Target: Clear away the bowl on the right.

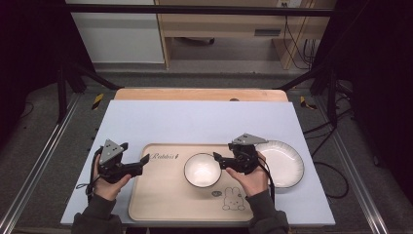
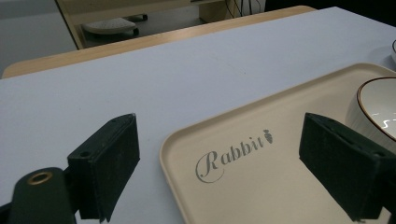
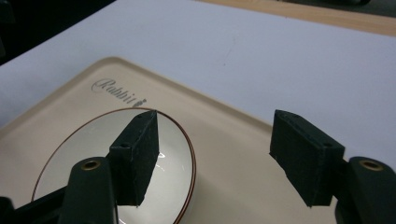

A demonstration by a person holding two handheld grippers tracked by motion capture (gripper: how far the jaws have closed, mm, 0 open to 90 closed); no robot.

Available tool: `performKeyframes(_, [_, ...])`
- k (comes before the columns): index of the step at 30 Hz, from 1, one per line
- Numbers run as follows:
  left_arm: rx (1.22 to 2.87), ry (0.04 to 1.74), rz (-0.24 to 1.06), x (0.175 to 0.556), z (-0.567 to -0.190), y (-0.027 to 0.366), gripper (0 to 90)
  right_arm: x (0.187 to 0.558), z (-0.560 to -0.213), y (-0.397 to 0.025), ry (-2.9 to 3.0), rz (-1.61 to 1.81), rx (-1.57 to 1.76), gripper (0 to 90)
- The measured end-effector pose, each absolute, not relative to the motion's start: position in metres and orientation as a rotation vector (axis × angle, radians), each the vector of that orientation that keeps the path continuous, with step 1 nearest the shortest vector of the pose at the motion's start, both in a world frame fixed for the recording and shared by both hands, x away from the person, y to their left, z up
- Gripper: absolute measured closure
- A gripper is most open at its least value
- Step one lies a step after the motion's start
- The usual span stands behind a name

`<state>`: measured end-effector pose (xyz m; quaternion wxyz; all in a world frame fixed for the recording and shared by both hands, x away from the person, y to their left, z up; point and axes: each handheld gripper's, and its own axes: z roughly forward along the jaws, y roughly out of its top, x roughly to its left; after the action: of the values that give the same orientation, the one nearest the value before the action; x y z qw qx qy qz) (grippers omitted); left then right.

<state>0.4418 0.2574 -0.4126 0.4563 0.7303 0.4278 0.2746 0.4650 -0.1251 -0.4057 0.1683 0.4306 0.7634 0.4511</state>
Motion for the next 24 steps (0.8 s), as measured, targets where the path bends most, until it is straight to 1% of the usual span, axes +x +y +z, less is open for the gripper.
performKeyframes(3, [1.801, 1.054, 0.678, 0.442, -0.413, 0.258, 11.9, 0.463, -0.402, -0.132, 2.131, 1.312, 1.209, 27.2])
performKeyframes(9, [1.8, 1.058, 0.677, 0.442, -0.413, 0.258, 11.9, 0.459, -0.399, -0.143, 2.071, 1.329, 1.19, 22.6])
performKeyframes(24, [1.796, 1.067, 0.678, 0.443, -0.414, 0.26, 11.7, 0.452, -0.394, -0.171, 1.983, 1.319, 1.156, 18.0])
